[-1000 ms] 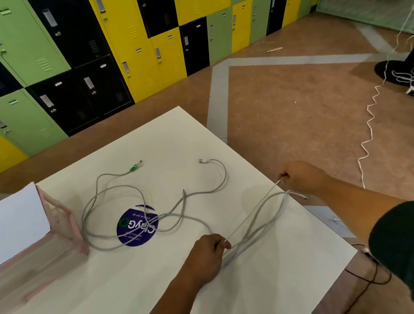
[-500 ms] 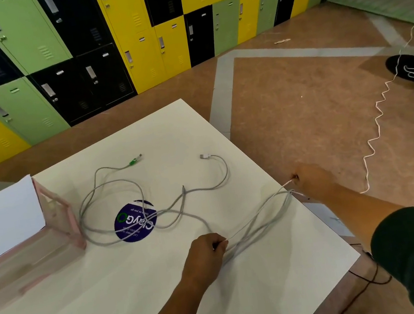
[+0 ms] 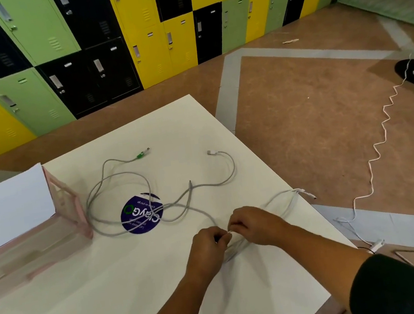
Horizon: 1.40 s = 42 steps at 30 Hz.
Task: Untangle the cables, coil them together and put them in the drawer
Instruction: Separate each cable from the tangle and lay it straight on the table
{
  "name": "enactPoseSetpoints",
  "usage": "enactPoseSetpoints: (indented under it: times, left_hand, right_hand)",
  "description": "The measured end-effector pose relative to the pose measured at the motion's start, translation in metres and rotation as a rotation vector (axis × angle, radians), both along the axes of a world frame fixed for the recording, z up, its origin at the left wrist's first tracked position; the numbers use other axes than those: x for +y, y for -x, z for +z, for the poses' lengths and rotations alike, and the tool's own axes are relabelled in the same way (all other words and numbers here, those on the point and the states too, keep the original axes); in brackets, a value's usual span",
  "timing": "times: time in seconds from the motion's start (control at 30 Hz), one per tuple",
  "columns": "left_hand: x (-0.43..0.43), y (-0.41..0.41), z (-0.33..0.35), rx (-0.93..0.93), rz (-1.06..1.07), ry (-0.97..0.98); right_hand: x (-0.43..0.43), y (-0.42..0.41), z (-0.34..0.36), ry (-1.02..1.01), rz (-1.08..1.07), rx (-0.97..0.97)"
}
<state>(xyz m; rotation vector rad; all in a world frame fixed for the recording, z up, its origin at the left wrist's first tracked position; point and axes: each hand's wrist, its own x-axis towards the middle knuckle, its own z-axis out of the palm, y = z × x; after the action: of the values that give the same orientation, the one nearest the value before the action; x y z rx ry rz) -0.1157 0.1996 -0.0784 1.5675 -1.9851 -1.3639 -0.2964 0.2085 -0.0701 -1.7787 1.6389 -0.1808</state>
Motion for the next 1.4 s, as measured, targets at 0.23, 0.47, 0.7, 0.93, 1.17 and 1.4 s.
enactPoseSetpoints:
  times: [0.23,0.47,0.7,0.93,1.17,1.4]
  left_hand:
    - [0.006,-0.050,-0.001,-0.069,-0.038,-0.018]
    - [0.012,-0.072,0.006,-0.046,0.022,0.018]
    - [0.016,-0.079,0.007,-0.035,0.036,0.016]
    - [0.012,-0.080,0.011,-0.019,0.042,-0.087]
    - [0.001,-0.085,0.022,-0.047,-0.046,-0.166]
    - [-0.001,-0.082,0.027,-0.157,-0.083,-0.063]
  right_hand:
    - [0.000,0.030,-0.006,0.074,-0.064,0.125]
    - [0.005,-0.010,0.001,0.111,0.057,0.139]
    - [0.008,-0.071,0.011,-0.002,0.150,0.022]
    - [0.008,-0.068,0.014,-0.051,0.078,-0.004]
    - [0.010,-0.064,0.015,-0.086,0.009,-0.021]
    - [0.008,-0.056,0.014,-0.105,0.066,0.018]
